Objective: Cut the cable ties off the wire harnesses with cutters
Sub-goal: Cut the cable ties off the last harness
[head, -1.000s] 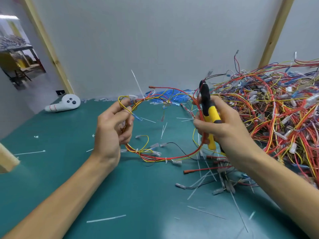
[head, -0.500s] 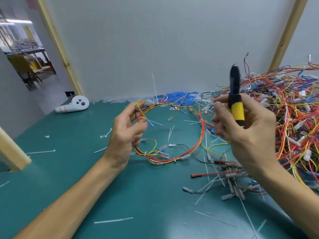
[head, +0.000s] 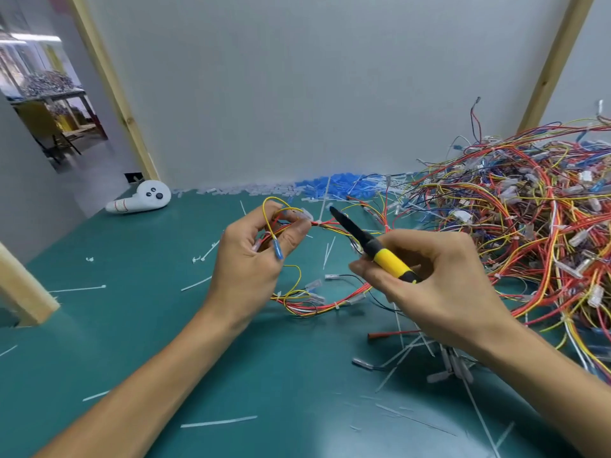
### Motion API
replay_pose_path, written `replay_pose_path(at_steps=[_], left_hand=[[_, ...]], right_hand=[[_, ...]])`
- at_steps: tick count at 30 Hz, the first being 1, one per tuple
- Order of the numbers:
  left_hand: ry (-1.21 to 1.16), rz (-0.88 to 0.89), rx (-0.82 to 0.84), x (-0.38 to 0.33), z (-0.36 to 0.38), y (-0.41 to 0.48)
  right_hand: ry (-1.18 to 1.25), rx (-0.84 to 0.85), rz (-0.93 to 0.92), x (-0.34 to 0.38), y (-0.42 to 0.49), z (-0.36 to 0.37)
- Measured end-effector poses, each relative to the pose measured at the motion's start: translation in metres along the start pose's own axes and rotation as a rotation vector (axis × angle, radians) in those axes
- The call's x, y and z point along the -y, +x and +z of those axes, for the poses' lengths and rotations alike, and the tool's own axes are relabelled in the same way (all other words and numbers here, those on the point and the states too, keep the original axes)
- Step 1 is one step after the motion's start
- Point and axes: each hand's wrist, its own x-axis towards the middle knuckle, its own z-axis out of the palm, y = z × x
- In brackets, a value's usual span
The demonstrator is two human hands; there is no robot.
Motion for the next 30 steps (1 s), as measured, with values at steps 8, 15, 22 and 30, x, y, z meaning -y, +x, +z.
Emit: replay_pose_path(at_steps=[8,15,22,30], left_hand=[[0.124,0.063,0.032,-0.006,0.001,-0.001],[0.206,0.11,0.069,-0.01,0.002,-0.004],[0.544,0.297,0.051,-0.022,0.002,-0.009],[0.954,0.561,0.156,-0.028,0.0,-0.011]], right_hand=[[-0.307,-0.041,0.006,-0.002,0.002,-0.004],[-0.308,0.004,0.014,0.0,0.0,-0.003],[-0.199,0.083,0.191,0.001,0.002,-0.004],[0.275,0.34,0.437,0.005,0.005,-0.011]])
